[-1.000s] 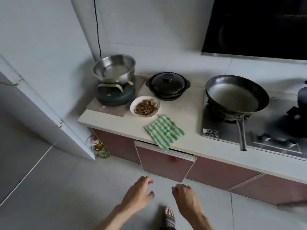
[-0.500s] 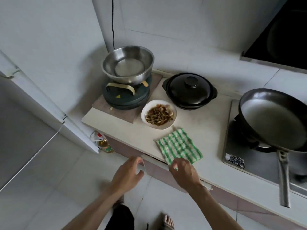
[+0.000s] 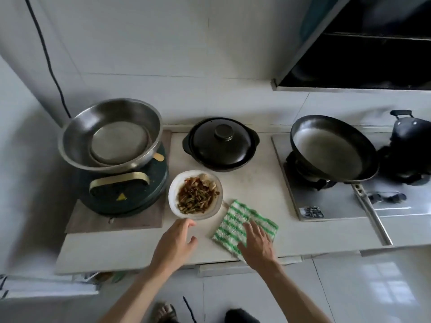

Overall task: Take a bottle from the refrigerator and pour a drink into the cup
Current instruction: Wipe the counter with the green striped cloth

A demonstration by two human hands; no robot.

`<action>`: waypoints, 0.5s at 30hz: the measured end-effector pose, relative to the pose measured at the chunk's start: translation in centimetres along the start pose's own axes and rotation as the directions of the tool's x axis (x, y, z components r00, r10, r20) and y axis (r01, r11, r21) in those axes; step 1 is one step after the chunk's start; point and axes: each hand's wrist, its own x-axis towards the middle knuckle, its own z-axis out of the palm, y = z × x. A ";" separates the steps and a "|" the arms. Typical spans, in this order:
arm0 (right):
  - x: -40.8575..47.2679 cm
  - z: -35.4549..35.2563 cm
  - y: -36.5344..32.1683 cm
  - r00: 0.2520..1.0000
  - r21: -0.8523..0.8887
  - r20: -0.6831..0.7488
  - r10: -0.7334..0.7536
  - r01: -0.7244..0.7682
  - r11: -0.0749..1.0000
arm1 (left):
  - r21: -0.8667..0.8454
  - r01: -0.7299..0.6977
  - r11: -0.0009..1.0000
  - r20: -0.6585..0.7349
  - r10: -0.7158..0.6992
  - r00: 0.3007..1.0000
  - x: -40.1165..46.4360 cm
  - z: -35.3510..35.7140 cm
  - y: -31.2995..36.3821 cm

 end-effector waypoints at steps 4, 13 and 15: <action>0.0 0.1 0.2 0.999 -0.018 0.014 0.051 -0.050 0.999 | -0.020 -0.086 0.996 0.083 0.088 0.993 1.9 1.5 0.8; 5.5 1.6 0.7 0.999 -0.081 -0.033 -0.024 0.021 0.996 | 0.229 -0.126 0.965 0.091 0.107 0.990 2.1 2.0 0.9; 5.9 3.0 0.5 1.000 -0.073 -0.017 0.002 -0.003 0.997 | 0.293 -0.124 0.948 0.102 0.098 0.990 1.5 2.1 0.6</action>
